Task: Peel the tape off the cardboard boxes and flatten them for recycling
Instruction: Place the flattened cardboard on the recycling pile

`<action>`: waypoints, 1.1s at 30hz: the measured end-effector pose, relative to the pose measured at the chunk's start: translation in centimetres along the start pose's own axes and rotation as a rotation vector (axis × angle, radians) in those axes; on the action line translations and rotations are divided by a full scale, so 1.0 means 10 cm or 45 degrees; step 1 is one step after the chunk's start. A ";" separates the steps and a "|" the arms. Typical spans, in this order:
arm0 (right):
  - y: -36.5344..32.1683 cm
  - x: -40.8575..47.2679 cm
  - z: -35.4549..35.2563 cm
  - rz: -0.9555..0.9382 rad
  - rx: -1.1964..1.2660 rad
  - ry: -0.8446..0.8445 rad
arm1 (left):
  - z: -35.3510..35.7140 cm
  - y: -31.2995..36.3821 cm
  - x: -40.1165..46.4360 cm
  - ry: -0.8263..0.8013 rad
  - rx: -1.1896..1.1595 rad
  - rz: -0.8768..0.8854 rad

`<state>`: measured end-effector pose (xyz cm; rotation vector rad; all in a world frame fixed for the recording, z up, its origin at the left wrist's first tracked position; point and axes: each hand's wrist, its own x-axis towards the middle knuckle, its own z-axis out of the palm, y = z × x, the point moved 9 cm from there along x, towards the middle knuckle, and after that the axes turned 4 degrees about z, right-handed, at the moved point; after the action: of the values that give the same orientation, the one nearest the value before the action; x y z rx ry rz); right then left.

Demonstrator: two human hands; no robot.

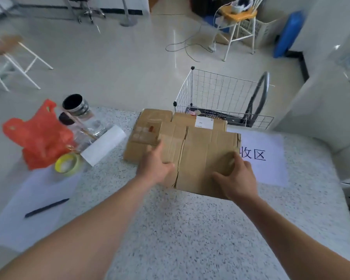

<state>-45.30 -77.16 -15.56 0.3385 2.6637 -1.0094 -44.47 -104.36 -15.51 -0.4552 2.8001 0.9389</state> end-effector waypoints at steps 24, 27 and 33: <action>-0.62 1.46 1.55 -0.480 -0.795 0.012 | 0.72 -0.48 1.71 -0.125 0.718 0.491; -0.59 1.48 1.58 -0.485 -0.835 0.016 | 0.76 -0.51 1.73 -0.081 0.774 0.487; -0.57 1.53 1.61 -0.451 -0.832 -0.068 | 0.77 -0.49 1.73 -0.129 0.805 0.446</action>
<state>-58.64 -90.37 -28.74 -0.2991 2.8648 -0.1671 -58.74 -107.49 -28.52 0.1688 2.9130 0.0724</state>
